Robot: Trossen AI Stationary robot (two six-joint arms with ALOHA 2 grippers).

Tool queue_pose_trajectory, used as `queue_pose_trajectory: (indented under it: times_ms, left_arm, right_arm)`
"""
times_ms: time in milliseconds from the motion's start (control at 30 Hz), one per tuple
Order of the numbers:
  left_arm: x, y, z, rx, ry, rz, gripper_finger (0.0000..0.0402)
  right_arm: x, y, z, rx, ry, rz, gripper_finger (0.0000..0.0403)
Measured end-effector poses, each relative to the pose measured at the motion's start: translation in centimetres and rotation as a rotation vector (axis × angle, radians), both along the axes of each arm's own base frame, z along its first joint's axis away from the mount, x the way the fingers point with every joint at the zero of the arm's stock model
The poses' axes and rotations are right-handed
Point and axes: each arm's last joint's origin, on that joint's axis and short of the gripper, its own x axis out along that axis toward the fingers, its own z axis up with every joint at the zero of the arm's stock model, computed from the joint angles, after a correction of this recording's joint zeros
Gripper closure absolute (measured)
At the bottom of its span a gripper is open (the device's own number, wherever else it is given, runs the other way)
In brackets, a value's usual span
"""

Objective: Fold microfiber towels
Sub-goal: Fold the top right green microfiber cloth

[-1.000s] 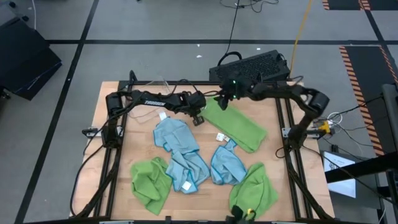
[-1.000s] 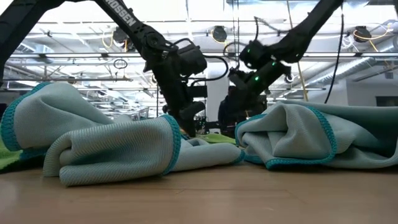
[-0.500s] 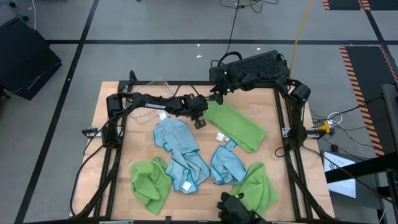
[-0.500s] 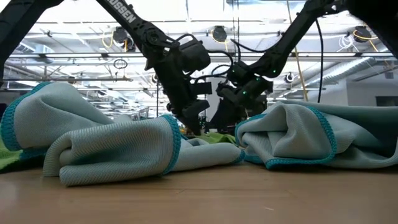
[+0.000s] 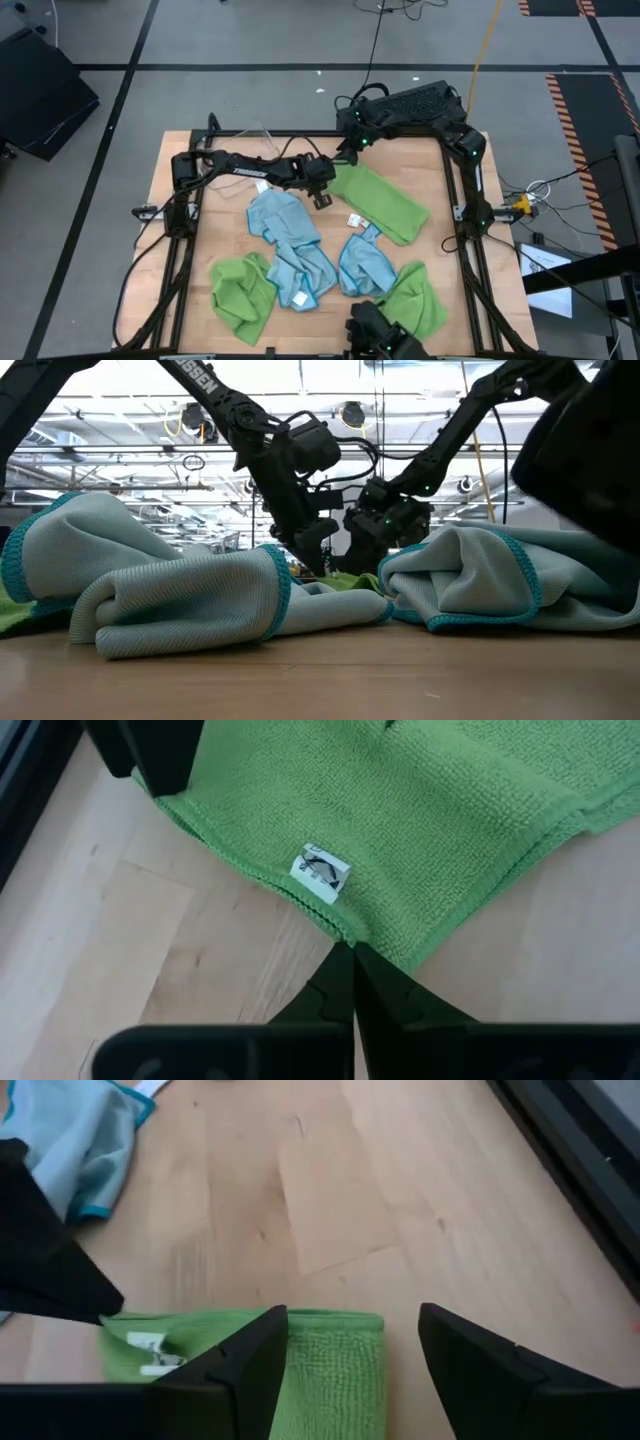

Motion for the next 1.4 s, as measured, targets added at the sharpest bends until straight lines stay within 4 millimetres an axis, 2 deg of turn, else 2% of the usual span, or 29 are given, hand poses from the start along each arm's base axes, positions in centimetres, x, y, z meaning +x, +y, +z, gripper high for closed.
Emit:
queue_pose_trajectory:
  times_ms: [133, 267, 600, 700, 867, 967, 1067, 1167, 1267, 1400]
  left_arm:
    - [0.0, 0.0, 0.0, -0.002, 0.0, 0.003, 0.04]
    - [0.0, 0.0, 0.0, -0.004, 0.003, 0.006, 0.0399]
    - [-0.1, 0.1, 0.0, 0.014, 0.011, 0.022, 0.0399]
    - [-0.2, 0.1, -0.1, 0.027, 0.024, 0.026, 0.0399]
    - [-0.6, 0.3, -0.1, 0.09, 0.081, 0.05, 0.0399]
    - [-0.8, 0.5, 0.9, 0.111, 0.068, 0.042, 0.0399]
    - [-1.0, 0.2, 2.9, 0.13, 0.015, 0.04, 0.0399]
    - [-1.4, -0.1, 5.1, 0.18, -0.024, 0.027, 0.0399]
    - [-1.8, -0.1, 7.3, 0.265, -0.065, 0.009, 0.0399]
    - [-2.0, 0.9, 9.3, 0.364, -0.129, -0.036, 0.0399]
  right_arm:
    - [-0.1, 0.1, -0.2, 0.02, 0.024, 0.005, 0.0192]
    - [-0.6, 0.6, -0.4, 0.07, 0.069, 0.038, 0.0224]
    - [-0.4, 0.8, -0.5, 0.018, 0.102, 0.044, 0.0392]
    - [-0.6, 0.9, -0.1, 0.021, 0.104, 0.043, 0.0395]
    - [-1.3, 1.5, 2.2, 0.038, 0.123, 0.039, 0.0399]
    - [-1.7, 2.6, 3.7, 0.003, 0.177, 0.011, 0.04]
    - [-2.1, 4.3, 5.4, -0.07, 0.216, -0.026, 0.04]
    - [-3.4, 6.3, 7.5, -0.116, 0.224, -0.071, 0.0401]
    - [-5.2, 8.4, 9.1, -0.124, 0.183, -0.106, 0.0401]
    - [-7.0, 11.0, 9.6, -0.12, 0.067, -0.179, 0.0402]
